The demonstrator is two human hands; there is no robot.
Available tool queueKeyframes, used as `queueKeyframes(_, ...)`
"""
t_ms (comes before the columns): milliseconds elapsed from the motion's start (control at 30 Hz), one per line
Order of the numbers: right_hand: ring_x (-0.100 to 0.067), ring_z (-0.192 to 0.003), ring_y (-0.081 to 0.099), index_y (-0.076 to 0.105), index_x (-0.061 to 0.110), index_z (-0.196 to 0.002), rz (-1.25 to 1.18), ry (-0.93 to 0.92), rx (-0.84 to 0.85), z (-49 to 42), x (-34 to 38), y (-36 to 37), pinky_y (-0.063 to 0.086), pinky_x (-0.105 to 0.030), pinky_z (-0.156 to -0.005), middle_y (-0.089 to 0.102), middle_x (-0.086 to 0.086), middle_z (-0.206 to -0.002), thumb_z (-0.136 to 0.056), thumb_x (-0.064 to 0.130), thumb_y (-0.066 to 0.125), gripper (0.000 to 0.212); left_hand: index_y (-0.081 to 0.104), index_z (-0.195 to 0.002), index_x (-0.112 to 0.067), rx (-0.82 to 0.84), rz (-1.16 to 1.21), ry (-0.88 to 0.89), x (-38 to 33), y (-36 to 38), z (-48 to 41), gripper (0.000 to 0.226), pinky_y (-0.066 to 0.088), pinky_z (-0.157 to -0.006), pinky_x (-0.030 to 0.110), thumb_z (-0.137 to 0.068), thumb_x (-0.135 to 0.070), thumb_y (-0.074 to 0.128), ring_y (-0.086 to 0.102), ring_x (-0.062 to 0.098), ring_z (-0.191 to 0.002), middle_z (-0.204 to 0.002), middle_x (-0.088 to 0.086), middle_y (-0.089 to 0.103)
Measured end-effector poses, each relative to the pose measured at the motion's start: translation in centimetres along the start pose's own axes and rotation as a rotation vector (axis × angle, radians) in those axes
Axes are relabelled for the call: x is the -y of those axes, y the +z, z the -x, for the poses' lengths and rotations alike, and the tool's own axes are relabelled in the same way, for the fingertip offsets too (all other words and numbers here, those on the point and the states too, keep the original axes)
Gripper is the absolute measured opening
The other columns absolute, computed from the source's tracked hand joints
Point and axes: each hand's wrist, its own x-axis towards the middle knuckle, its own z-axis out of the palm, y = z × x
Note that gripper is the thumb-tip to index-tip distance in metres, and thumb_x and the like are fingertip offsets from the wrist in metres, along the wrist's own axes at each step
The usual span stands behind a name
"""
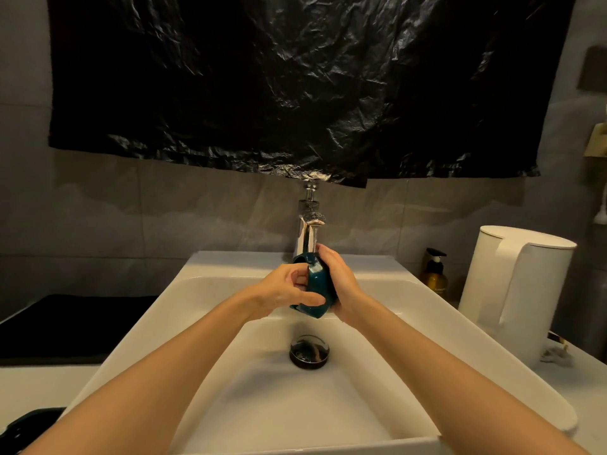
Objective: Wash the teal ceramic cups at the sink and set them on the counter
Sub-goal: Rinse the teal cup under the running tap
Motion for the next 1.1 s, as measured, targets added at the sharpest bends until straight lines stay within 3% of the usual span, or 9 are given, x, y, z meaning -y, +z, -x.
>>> queueKeyframes(100, -0.028, -0.099, 0.062, 0.065, 0.018, -0.105, -0.028, 0.252, 0.09, 0.5, 0.4, -1.1, 0.05, -0.046, -0.091, 0.069, -0.011, -0.102, -0.083, 0.072, 0.042, 0.063, 0.057, -0.117, -0.013, 0.042, 0.033, 0.013, -0.1, 0.1, 0.2, 0.045, 0.053, -0.089, 0.028, -0.077, 0.006, 0.07, 0.065, 0.02, -0.104, -0.111, 0.008, 0.069)
queueKeyframes(167, -0.027, -0.096, 0.062, 0.066, 0.015, -0.104, -0.031, 0.27, 0.107, 0.5, 0.3, -1.4, 0.05, -0.044, -0.089, 0.069, -0.011, -0.1, -0.081, 0.073, 0.043, 0.067, 0.058, -0.114, -0.014, 0.078, 0.036, 0.002, -0.3, 0.2, 0.2, 0.042, 0.054, -0.086, 0.026, -0.079, 0.005, 0.07, 0.066, 0.02, -0.102, -0.109, 0.007, 0.069)
queueKeyframes(300, -0.024, -0.096, 0.06, 0.062, 0.021, -0.104, 0.095, 0.174, 0.074, 0.5, -0.5, -0.4, 0.053, -0.042, -0.084, 0.066, -0.009, -0.103, -0.088, 0.063, 0.041, 0.05, 0.061, -0.104, -0.012, 0.0, 0.197, -0.061, -0.9, 0.8, 0.1, 0.026, 0.057, -0.072, 0.025, -0.081, -0.002, 0.069, 0.069, 0.019, -0.092, -0.101, 0.006, 0.07)
queueKeyframes(433, -0.024, -0.091, 0.062, 0.063, 0.023, -0.103, 0.075, 0.072, 0.053, 0.5, -0.4, -0.4, 0.054, -0.037, -0.073, 0.067, -0.01, -0.097, -0.088, 0.062, 0.04, 0.048, 0.057, -0.115, -0.004, -0.09, 0.414, -0.057, -1.1, 0.9, -0.2, 0.03, 0.057, -0.077, 0.028, -0.086, -0.011, 0.065, 0.066, 0.021, -0.099, -0.107, 0.011, 0.067)
queueKeyframes(633, -0.026, -0.092, 0.062, 0.063, 0.021, -0.105, 0.028, 0.055, 0.029, 0.3, -0.5, -1.1, 0.051, -0.046, -0.09, 0.068, -0.011, -0.097, -0.087, 0.062, 0.042, 0.049, 0.059, -0.109, -0.005, -0.055, 0.543, -0.051, -1.8, 0.8, -0.1, 0.017, 0.057, -0.076, 0.023, -0.092, -0.007, 0.055, 0.066, 0.019, -0.097, -0.108, 0.013, 0.067)
queueKeyframes(733, -0.024, -0.088, 0.062, 0.06, 0.022, -0.111, 0.058, -0.018, 0.048, 0.7, -0.3, -1.0, 0.054, -0.039, -0.08, 0.067, -0.011, -0.098, -0.092, 0.056, 0.038, 0.045, 0.057, -0.111, -0.002, -0.064, 0.597, -0.064, -1.8, 0.7, -0.2, 0.023, 0.057, -0.081, 0.027, -0.089, 0.001, 0.057, 0.064, 0.024, -0.102, -0.113, 0.017, 0.065)
queueKeyframes(867, -0.017, -0.094, 0.059, 0.046, 0.032, -0.128, 0.199, -0.266, 0.076, 1.3, -0.2, -0.7, 0.054, -0.024, -0.069, 0.059, -0.006, -0.113, -0.101, 0.039, 0.035, 0.03, 0.059, -0.109, -0.007, -0.236, 0.652, -0.141, -1.9, 1.4, -0.5, 0.026, 0.056, -0.08, 0.032, -0.089, -0.022, 0.063, 0.063, 0.024, -0.101, -0.108, 0.014, 0.065)
queueKeyframes(967, -0.017, -0.106, 0.057, 0.044, 0.035, -0.13, 0.276, -0.378, 0.125, 1.2, -0.7, -0.4, 0.049, -0.018, -0.075, 0.057, -0.002, -0.12, -0.101, 0.033, 0.038, 0.03, 0.062, -0.109, -0.011, -0.313, 0.725, -0.211, -2.0, 1.6, -0.6, 0.03, 0.056, -0.075, 0.032, -0.087, -0.03, 0.066, 0.062, 0.022, -0.095, -0.104, 0.011, 0.065)
queueKeyframes(1100, -0.016, -0.09, 0.06, 0.05, 0.029, -0.128, 0.194, -0.268, 0.083, 1.3, -0.4, -0.4, 0.051, -0.022, -0.067, 0.062, -0.006, -0.11, -0.1, 0.037, 0.036, 0.033, 0.06, -0.109, -0.004, -0.258, 0.82, -0.198, -2.4, 1.1, -0.3, 0.023, 0.056, -0.073, 0.032, -0.092, -0.02, 0.058, 0.063, 0.023, -0.09, -0.099, 0.015, 0.065)
